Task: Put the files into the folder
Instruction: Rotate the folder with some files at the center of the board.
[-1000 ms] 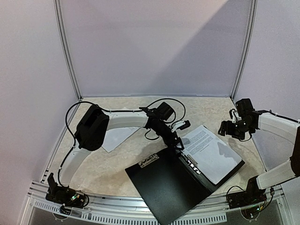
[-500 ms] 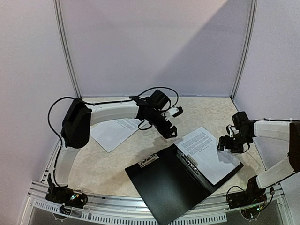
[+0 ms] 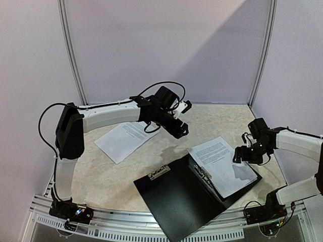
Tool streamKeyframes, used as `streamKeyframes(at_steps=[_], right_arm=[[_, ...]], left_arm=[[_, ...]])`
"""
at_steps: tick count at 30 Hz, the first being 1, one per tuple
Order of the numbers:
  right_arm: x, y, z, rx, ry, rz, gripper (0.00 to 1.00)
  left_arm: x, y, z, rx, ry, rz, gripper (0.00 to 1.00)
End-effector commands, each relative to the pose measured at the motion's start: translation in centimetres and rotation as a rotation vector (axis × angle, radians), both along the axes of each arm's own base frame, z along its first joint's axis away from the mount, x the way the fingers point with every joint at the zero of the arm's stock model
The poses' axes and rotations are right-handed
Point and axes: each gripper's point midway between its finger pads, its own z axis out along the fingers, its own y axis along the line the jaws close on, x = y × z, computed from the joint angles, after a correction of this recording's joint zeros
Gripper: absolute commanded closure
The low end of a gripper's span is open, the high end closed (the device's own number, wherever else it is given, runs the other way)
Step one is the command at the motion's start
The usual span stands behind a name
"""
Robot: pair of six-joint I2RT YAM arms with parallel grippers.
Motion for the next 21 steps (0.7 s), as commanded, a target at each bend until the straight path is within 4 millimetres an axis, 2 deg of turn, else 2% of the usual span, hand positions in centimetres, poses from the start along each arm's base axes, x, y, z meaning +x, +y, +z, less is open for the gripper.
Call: streamKeyframes(at_steps=[1,3,7,12,16,21], right_arm=[[2.3,-2.2,3.5,-0.129,-0.114,-0.048,0.14],[2.8,-2.8,3.7,-0.169,-0.12,-0.057,0.13],[2.6,-3.0,1.7,-0.178,-0.056,-0.052,0.13],[1.7,-4.0,-0.4,-0.183,-0.002,-0.082,0.12],[1.4,-4.2,-0.8,-0.173,0.008,-0.09,0.12],[1.0,-3.7,-1.7,-0.099,0.032,-0.096,0.12]], left_arm=[[2.0,-0.7,-2.9,-0.001,0.019,0.051,0.15],[2.7,-2.3,-3.8,-0.035,0.041,0.048,0.15],[4.0,-5.4,-5.7,-0.099,0.092,0.041,0.14],[4.6,-6.9,-7.7,-0.125,0.125,0.048,0.14],[3.2,-7.7,-9.3,-0.153,0.196,0.0,0.14],[-0.6,-8.6,-10.5,-0.178,0.327,-0.111,0.15]])
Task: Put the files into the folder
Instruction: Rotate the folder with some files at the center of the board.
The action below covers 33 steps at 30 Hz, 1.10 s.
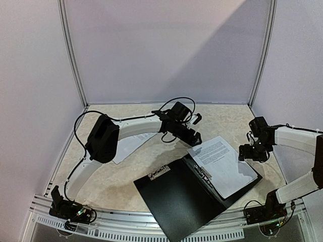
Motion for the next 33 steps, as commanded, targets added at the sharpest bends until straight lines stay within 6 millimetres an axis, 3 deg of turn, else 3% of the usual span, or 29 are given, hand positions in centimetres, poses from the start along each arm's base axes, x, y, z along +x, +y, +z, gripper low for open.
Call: streamKeyframes(at_steps=[1,9,15,20,23,28,31,33], right_arm=[[-0.4,0.4,-1.2,0.067,0.022,-0.005,0.12],[-0.6,1.3,-1.4,0.128,0.016,-0.002,0.11],[-0.9,1.3,-1.7,0.132,0.012,0.004,0.11],[-0.9,1.5,-1.9,0.146,0.013,0.006,0.11],[-0.9,1.5,-1.7,0.147,0.008,0.008,0.11],[-0.8,1.4,-1.4,0.146,-0.003,0.008,0.11],[-0.8,1.5,-1.2,0.147,-0.008,0.007,0.11],[-0.7,1.3,-1.0,0.144,-0.014,0.004,0.11]], left_arm=[[-3.8,-1.2,-0.7,-0.057,0.129,-0.114,0.15],[-8.2,0.4,-2.0,0.026,0.192,-0.162,0.18],[-11.3,1.0,-0.5,0.044,0.17,-0.195,0.2],[-13.7,0.3,0.0,0.085,0.138,-0.231,0.2],[-13.9,0.7,-0.5,0.163,0.098,-0.213,0.2],[-12.0,3.8,-0.8,0.317,0.023,-0.109,0.2],[-10.5,6.5,0.6,0.406,-0.078,-0.02,0.19],[-10.6,7.6,2.7,0.415,-0.132,0.016,0.18]])
